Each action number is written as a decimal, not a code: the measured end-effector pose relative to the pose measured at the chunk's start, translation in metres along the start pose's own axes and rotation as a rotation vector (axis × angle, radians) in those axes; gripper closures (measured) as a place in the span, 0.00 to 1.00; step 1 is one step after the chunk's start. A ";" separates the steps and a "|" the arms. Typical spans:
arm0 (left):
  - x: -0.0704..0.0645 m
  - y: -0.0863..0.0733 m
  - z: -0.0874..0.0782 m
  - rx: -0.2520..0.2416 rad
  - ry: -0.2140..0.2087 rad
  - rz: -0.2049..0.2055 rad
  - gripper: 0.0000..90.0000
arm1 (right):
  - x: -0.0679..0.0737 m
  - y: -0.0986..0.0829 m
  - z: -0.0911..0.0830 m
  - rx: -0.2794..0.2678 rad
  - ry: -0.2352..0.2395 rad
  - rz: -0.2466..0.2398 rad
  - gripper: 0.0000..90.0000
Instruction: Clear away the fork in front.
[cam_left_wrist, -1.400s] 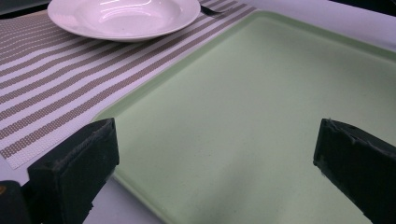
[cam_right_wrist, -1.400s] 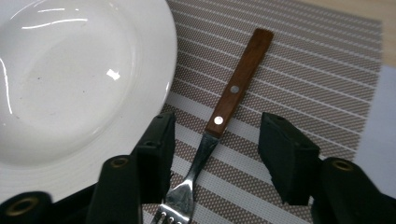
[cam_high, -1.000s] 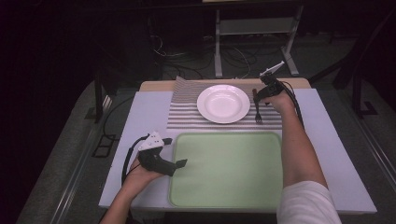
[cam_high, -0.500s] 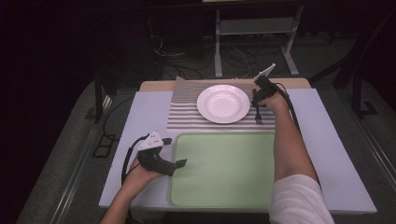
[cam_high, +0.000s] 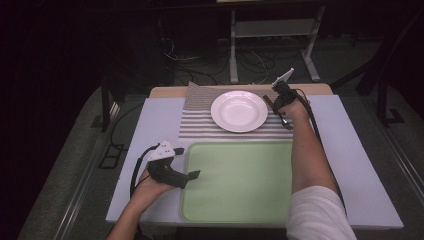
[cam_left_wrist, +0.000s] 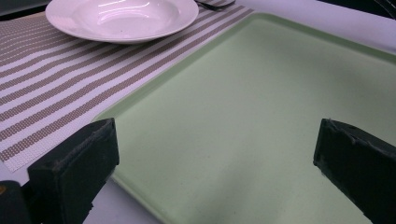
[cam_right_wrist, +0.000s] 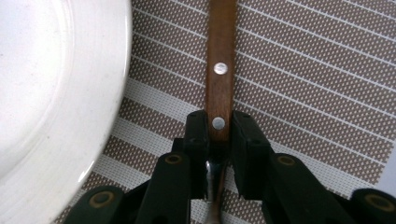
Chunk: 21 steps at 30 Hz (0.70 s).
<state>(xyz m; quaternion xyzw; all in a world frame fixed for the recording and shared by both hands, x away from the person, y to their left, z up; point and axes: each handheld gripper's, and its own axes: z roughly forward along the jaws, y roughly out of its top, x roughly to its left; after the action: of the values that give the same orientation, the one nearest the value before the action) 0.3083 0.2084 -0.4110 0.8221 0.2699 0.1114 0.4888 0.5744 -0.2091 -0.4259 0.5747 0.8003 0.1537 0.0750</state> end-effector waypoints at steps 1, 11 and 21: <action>0.000 0.000 0.000 -0.002 0.000 -0.001 0.00 | 0.000 0.000 0.000 0.001 -0.001 0.002 0.85; 0.000 0.000 0.000 -0.003 -0.006 -0.004 0.00 | -0.005 -0.004 -0.003 -0.001 0.021 0.008 0.86; 0.000 0.001 0.000 -0.016 -0.012 -0.010 0.00 | -0.019 -0.027 -0.030 -0.106 0.089 0.019 0.85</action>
<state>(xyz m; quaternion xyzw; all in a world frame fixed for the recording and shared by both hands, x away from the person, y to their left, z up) 0.3086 0.2078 -0.4108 0.8176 0.2702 0.1063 0.4973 0.5470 -0.2397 -0.4075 0.5700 0.7882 0.2219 0.0684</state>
